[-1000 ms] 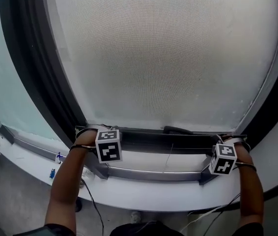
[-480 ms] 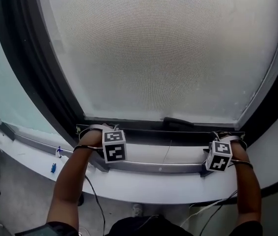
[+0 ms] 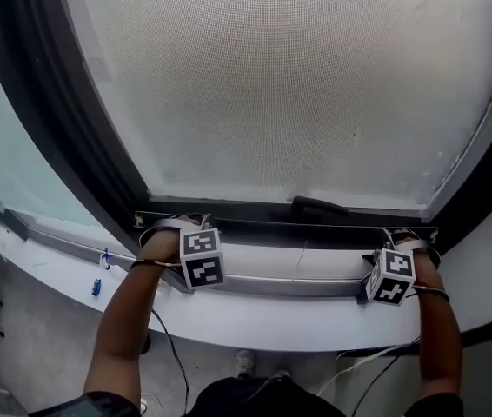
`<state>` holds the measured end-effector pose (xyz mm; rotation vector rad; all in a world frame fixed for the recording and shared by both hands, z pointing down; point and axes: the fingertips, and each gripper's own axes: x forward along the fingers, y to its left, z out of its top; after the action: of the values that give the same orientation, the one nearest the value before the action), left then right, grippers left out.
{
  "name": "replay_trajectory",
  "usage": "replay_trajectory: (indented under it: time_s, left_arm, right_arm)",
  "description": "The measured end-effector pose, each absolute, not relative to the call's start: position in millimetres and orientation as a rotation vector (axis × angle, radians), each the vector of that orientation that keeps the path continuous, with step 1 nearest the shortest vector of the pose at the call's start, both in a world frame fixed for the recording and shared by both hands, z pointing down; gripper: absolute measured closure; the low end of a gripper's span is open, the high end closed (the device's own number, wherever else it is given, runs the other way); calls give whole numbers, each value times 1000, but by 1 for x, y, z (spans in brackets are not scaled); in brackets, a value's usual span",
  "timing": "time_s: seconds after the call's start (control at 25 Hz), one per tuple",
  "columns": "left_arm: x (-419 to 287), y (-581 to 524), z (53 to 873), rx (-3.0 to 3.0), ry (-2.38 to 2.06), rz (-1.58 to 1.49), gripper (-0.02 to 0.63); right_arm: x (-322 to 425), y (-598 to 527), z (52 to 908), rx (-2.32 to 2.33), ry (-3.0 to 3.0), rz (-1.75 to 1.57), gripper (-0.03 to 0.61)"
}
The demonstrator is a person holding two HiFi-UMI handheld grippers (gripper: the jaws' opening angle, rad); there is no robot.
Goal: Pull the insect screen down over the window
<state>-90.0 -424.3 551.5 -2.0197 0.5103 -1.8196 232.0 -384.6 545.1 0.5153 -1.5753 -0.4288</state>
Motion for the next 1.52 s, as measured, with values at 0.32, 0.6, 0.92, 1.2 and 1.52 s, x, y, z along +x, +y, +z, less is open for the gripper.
replay_trajectory:
  time_s: [0.32,0.6,0.92,1.2,1.52]
  left_arm:
    - [-90,-425,551,-1973,544,-1799,563]
    - [-90,-432,548,-1933,635,-1730,563]
    - [-90,-427,545,-1962,523,-1802,563]
    - [-90,-433,552,-1938,566,-1772,563]
    - [-91,-420,551,-1948,566,-1802,580]
  right_arm:
    - [230,-383,546,520,-1544,-465,400]
    - [233,-389,539,583,-1552,-489,430]
    - [229,-388,538,515,-1545,-465,431]
    - [230,-391,547,523,-1529,-463,430]
    - [225,-377,548,513,-1509,-402,430]
